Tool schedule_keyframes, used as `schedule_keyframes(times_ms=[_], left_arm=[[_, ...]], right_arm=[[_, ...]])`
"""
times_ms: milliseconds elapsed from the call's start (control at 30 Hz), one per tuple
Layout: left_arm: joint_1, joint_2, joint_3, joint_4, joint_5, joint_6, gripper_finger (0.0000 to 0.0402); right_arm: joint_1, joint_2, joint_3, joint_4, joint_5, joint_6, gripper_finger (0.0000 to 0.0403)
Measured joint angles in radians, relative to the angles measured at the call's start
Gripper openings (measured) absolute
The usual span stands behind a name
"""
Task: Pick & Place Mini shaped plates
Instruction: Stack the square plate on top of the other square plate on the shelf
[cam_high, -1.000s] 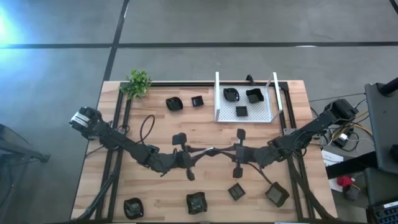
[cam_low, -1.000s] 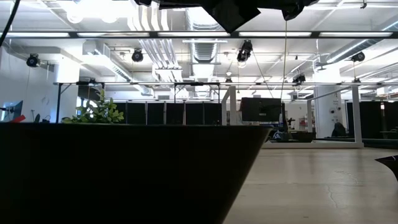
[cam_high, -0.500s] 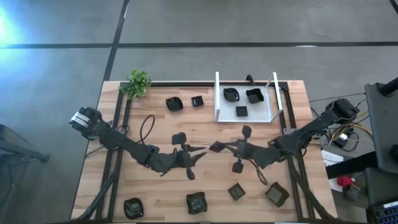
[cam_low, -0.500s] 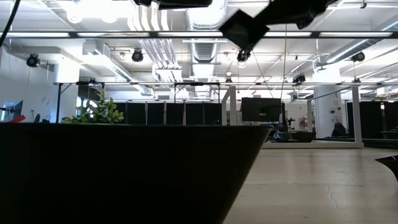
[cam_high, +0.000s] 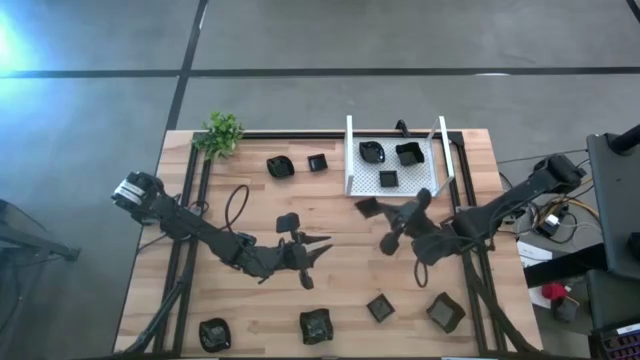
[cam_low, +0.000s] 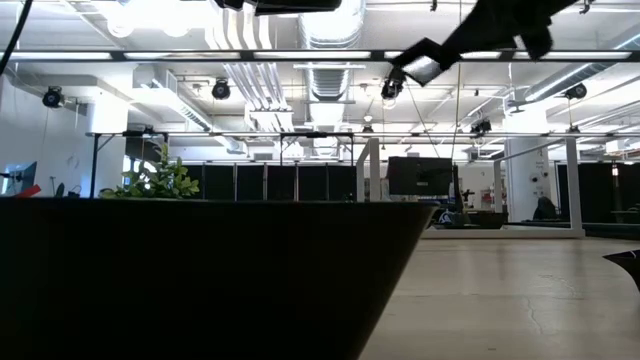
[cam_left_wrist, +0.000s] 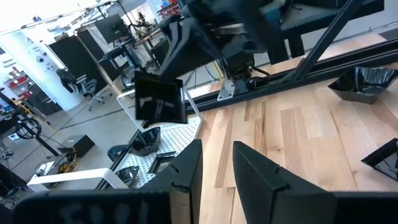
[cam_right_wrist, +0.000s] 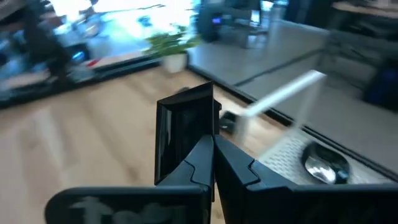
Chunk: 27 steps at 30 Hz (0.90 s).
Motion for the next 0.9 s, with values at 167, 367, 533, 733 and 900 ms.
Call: schedule_keyframes(times_ms=[167, 367, 533, 733, 900], left_arm=[[0.0, 0.0, 0.0, 0.0, 0.001, 0.0, 0.0085], [0.0, 0.0, 0.0, 0.0, 0.001, 0.0, 0.0085], [0.0, 0.0, 0.0, 0.0, 0.001, 0.0, 0.0085], [0.0, 0.0, 0.0, 0.0, 0.001, 0.0, 0.0085], [0.0, 0.0, 0.0, 0.0, 0.001, 0.0, 0.0085]], right_arm=[[-0.016, -0.038, 0.0, -0.27, 0.092, 0.322, 0.0008], [-0.105, -0.047, -0.001, -0.578, 0.047, 0.656, 0.0008], [-0.221, -0.046, -0.029, -0.612, -0.038, 0.703, 0.0008], [-0.379, -0.043, -0.099, -0.54, -0.134, 0.69, 0.0008], [-0.491, -0.043, -0.152, -0.392, -0.24, 0.588, 0.0008]])
